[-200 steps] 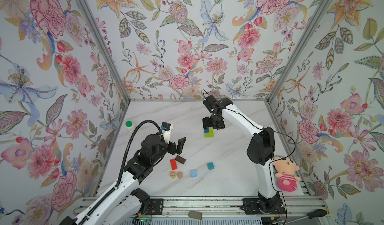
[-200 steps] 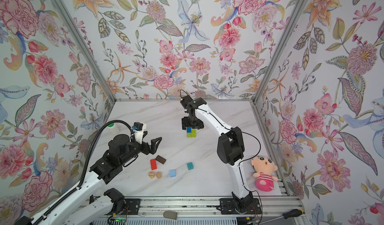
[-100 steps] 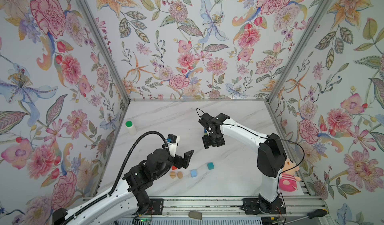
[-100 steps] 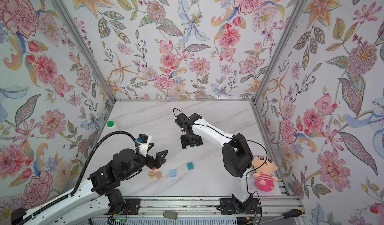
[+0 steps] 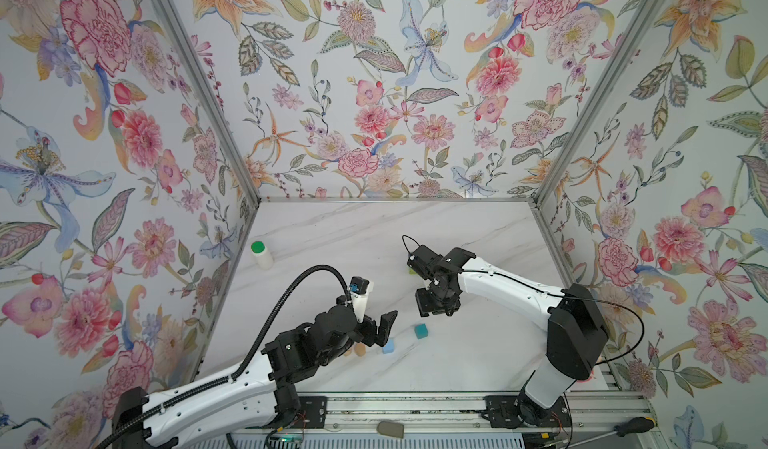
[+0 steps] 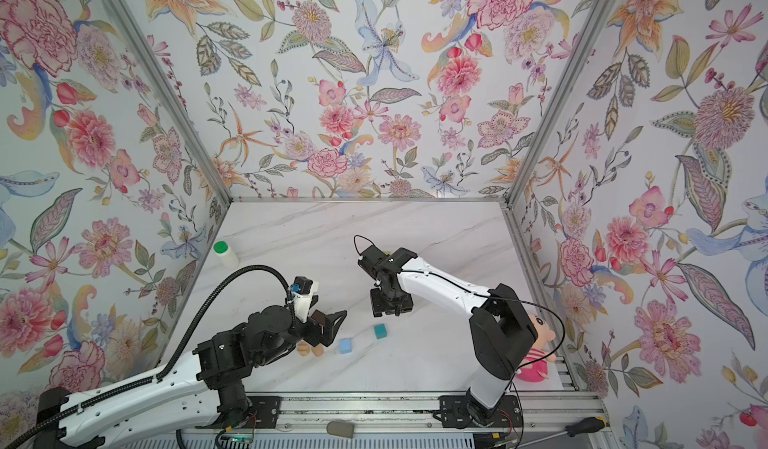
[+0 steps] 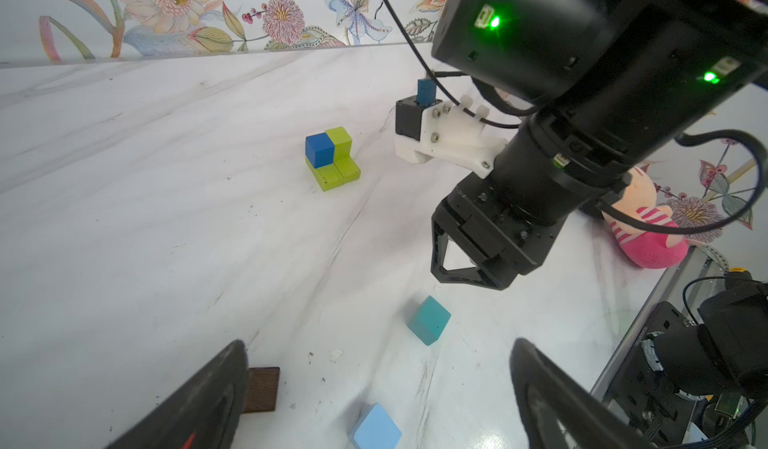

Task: Build the wood block tower
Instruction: 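Move the right gripper over the teal cube and lower, then close the right gripper on the teal cube and lift it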

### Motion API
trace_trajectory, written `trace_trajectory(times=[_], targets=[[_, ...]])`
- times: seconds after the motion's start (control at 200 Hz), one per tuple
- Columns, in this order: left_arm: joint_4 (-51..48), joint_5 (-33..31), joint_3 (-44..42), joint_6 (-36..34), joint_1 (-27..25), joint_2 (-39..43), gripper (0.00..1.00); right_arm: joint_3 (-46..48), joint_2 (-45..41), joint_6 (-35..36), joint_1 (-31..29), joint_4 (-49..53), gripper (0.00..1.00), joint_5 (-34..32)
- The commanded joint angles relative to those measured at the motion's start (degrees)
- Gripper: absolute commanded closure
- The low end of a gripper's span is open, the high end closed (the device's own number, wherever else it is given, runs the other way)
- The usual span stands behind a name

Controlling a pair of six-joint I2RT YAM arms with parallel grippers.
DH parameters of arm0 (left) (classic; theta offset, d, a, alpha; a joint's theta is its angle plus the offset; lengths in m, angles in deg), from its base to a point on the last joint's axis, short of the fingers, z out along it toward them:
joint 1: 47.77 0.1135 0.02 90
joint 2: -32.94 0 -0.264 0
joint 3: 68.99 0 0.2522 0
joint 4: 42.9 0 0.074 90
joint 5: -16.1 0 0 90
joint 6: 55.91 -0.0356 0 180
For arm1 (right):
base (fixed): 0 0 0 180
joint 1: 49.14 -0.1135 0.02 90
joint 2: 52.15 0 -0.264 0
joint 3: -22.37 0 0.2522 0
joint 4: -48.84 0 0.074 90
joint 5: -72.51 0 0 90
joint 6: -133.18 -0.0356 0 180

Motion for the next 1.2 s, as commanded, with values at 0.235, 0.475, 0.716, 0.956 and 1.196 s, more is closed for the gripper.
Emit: trace_trajectory(times=[0.235,0.475,0.716,0.956,1.196], targets=[[1.5,-1.8,-2.9,0.4,-0.7,0.0,0.01,3.8,-2.9,-2.7,-3.2,-4.3,0.42,2.3],[2.1,-0.5,-4.3,-0.9,-0.7,-0.1,0.01,4.9,-1.7,-3.7,-4.7,-5.6,0.43,2.4],[1.7,0.8,-7.3,-1.3,-0.7,3.1,0.01,7.8,-0.9,-4.3,-5.1,-8.3,0.43,3.4],[-0.2,0.3,-8.6,-1.4,-0.8,5.8,0.01,9.2,0.7,-5.0,-5.3,-10.3,0.44,4.3],[0.2,1.3,-9.9,-1.7,-0.7,6.3,0.01,8.4,3.0,-5.0,-5.7,-10.4,0.44,4.4]])
